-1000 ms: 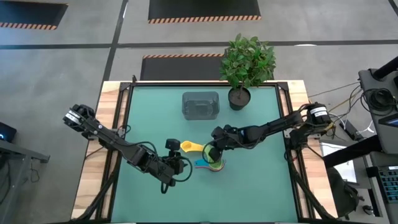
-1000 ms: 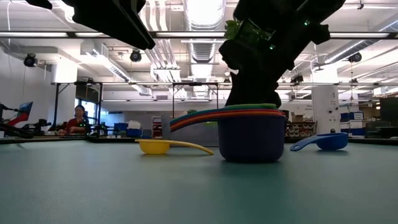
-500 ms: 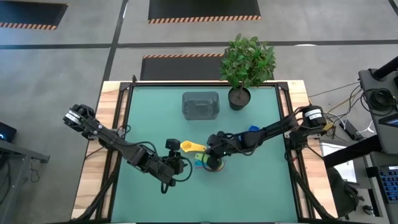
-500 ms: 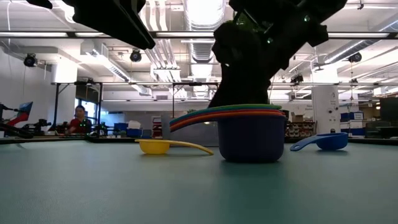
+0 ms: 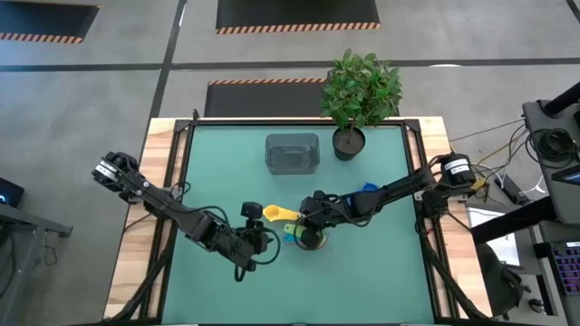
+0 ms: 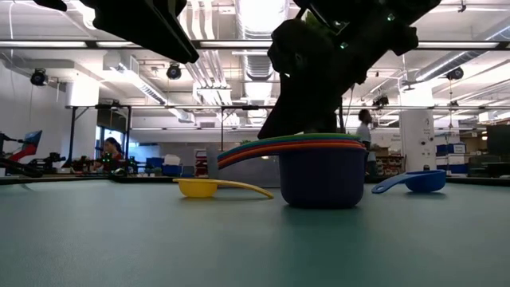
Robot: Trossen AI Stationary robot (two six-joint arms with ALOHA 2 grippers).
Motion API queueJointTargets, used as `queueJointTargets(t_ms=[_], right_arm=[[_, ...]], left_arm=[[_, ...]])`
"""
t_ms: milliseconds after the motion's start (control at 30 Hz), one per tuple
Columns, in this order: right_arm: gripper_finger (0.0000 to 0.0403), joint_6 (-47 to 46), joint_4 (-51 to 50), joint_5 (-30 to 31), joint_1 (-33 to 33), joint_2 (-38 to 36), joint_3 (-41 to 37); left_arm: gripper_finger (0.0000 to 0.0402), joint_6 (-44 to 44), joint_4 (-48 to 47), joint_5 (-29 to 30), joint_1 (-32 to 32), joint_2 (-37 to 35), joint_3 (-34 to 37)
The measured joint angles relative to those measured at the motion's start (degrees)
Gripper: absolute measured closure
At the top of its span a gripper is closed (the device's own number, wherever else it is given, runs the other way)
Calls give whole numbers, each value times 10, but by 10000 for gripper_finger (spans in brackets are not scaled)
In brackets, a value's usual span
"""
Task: Nest measuring cups in basket
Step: Stack the green measuring cup into the light blue measuring cup
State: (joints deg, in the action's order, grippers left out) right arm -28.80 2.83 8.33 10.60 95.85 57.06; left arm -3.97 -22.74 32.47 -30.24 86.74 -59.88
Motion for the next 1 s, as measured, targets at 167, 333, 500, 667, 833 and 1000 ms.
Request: queueJointTargets(t_ms=[167,333,500,667,833,1000], right_arm=[[394,3,0,3,-1,0,0],[394,4,-3,2,7,0,0],[394,4,-3,-34,17,7,-1],[394,6,-6,-41,26,10,-1],[394,15,-6,-38,25,3,-1],[394,21,-9,-39,26,-6,-1]], left_arm=[[312,0,0,0,0,0,0],[312,0,0,0,0,0,0],[312,0,0,0,0,0,0],[312,0,0,0,0,0,0],[312,0,0,0,0,0,0],[312,1,7,-1,0,0,0]])
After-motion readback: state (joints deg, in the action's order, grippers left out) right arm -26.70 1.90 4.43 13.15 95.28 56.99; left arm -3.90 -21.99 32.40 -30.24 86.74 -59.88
